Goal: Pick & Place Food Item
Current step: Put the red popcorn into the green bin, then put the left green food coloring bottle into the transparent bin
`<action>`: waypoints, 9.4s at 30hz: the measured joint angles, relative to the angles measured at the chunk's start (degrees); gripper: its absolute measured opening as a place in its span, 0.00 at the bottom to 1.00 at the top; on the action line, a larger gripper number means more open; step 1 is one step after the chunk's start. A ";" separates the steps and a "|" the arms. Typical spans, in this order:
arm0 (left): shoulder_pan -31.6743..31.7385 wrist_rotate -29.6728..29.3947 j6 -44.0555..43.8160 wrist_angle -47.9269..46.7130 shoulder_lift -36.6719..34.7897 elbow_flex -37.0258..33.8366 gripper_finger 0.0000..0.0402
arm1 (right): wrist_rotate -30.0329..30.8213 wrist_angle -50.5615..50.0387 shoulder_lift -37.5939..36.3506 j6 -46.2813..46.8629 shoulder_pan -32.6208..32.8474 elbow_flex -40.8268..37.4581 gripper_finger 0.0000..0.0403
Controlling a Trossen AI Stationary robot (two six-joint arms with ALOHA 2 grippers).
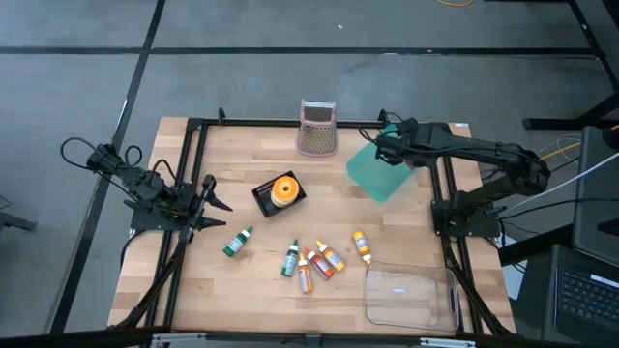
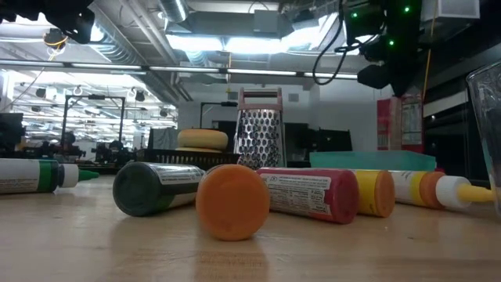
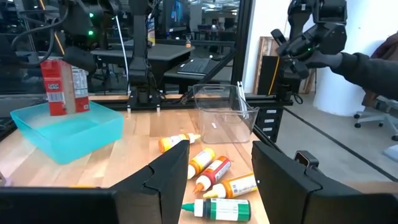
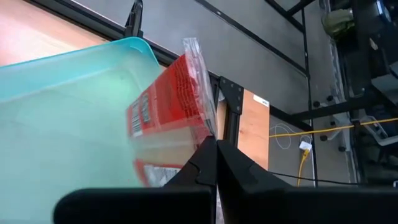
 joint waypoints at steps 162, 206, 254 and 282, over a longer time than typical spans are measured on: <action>-11.50 4.06 -71.11 -37.26 66.76 21.73 0.43 | -28.52 126.51 14.93 -59.85 38.28 -8.78 0.45; -8.65 7.19 -70.90 -23.86 66.57 13.31 0.62 | -28.55 126.18 14.99 -57.03 38.30 -8.78 0.45; 1.72 -7.39 -15.95 -8.35 42.77 13.90 0.33 | -33.01 104.01 26.11 -44.99 33.83 4.80 0.45; -1.12 -7.67 -20.00 -10.45 43.04 13.92 0.32 | -34.56 92.73 29.35 -42.01 33.01 10.63 0.45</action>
